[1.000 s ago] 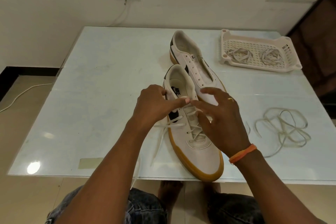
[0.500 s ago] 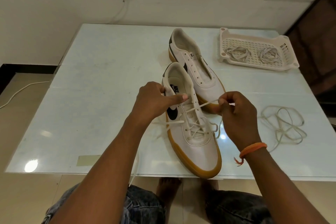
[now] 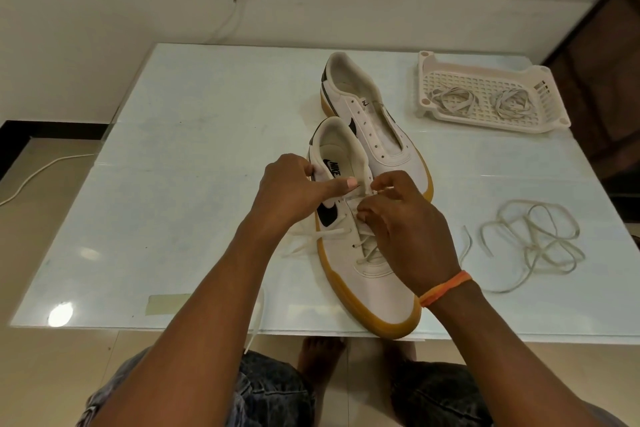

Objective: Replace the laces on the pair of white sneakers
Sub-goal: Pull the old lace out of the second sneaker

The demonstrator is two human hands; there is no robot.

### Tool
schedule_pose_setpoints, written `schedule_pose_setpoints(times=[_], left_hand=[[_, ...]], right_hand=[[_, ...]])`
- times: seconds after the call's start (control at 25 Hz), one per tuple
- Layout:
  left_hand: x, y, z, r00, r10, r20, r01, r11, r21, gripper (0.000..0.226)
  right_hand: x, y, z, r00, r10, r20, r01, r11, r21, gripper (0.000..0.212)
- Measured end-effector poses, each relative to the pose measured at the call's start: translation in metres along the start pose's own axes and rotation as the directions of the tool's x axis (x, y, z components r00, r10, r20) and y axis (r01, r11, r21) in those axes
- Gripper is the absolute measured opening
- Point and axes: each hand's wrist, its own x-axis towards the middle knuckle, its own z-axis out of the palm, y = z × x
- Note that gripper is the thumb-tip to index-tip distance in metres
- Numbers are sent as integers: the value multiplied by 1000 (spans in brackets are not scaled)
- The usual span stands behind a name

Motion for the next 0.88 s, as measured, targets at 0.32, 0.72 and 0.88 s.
schedule_pose_setpoints(times=[0.32, 0.72, 0.88], left_hand=[[-4, 3, -3, 1000, 10, 11, -10, 1000, -6, 50], [-1, 0, -2, 1000, 7, 9, -7, 1000, 14, 41], [-1, 0, -4, 999, 28, 25, -28, 1000, -11, 33]], right_hand=[[3, 34, -31, 794, 589, -148, -467, 748, 471, 5], [1, -6, 5, 996, 85, 18, -87, 988, 132, 8], [1, -4, -1, 938, 327, 118, -348, 871, 347, 7]])
